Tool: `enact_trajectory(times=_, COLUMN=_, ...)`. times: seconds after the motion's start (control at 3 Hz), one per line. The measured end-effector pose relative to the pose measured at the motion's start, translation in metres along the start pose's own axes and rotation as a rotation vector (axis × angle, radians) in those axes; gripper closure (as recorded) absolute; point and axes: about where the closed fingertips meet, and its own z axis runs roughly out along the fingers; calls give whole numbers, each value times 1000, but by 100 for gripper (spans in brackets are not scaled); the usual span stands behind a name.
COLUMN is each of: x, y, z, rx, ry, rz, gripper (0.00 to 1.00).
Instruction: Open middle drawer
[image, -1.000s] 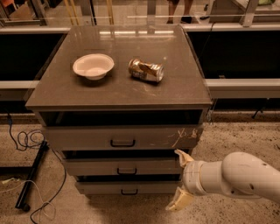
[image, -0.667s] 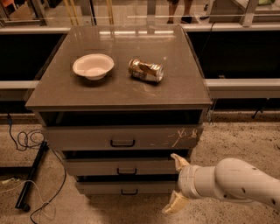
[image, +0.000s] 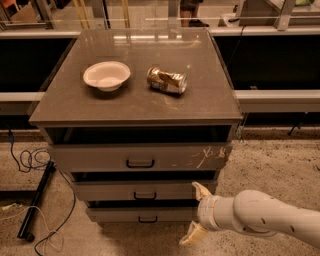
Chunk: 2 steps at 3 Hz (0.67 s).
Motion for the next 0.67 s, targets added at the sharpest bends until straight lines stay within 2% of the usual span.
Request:
enact_trajectory(times=0.33, x=0, y=1, z=2, rx=4, ry=4, rz=-2, gripper=0)
enact_trajectory(times=0.67, x=2, y=-5, z=19, rx=29, ry=16, rz=-14, gripper=0)
